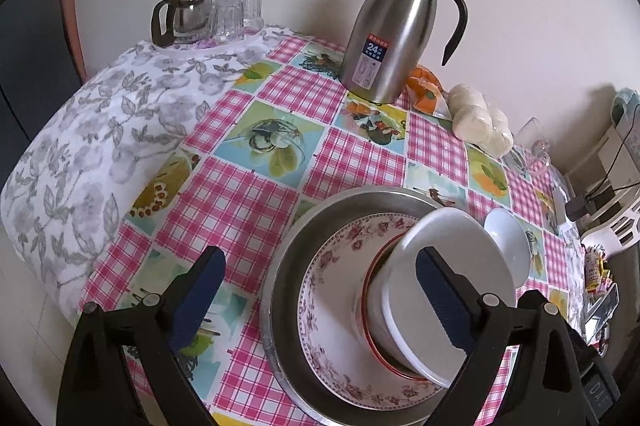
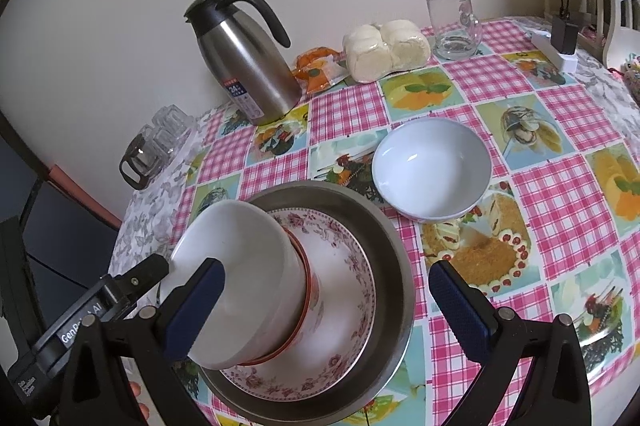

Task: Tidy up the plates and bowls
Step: 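Open both tools to release the white square bowl rim, then move both tools to the rim of the small white round bowl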

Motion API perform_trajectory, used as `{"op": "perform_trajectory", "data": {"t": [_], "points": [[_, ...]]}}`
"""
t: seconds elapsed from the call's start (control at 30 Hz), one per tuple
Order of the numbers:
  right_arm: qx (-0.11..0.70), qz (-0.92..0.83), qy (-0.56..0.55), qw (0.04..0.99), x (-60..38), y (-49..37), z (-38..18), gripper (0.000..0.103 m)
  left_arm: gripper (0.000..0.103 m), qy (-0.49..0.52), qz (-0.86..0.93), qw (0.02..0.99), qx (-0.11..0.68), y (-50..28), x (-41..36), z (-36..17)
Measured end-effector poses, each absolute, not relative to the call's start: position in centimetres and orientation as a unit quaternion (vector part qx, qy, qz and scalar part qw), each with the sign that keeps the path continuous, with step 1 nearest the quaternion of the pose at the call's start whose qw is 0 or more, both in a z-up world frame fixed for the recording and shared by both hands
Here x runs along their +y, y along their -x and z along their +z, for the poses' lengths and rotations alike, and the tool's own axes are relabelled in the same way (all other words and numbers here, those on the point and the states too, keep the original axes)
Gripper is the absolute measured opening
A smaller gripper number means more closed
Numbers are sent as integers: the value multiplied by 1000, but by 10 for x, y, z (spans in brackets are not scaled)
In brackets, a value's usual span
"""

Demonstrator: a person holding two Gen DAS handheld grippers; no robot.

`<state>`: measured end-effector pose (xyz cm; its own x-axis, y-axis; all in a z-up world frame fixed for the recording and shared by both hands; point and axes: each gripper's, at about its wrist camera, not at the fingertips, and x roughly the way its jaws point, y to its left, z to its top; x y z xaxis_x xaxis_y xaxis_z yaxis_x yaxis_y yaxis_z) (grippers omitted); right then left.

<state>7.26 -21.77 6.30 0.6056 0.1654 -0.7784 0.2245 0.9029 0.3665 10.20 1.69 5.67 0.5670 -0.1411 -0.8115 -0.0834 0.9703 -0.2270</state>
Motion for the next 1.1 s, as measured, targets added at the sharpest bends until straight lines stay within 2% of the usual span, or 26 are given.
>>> {"op": "perform_trajectory", "data": {"t": [0.53, 0.73, 1.1], "points": [[413, -63, -225, 880, -278, -50, 76, 103, 96, 70, -51, 899, 429, -90, -32, 76], [409, -88, -235, 877, -308, -45, 73, 103, 96, 52, -66, 916, 393, -88, -50, 92], [421, -107, -254, 864, -338, -49, 53, 103, 96, 32, -129, 897, 421, -106, -106, 98]]}}
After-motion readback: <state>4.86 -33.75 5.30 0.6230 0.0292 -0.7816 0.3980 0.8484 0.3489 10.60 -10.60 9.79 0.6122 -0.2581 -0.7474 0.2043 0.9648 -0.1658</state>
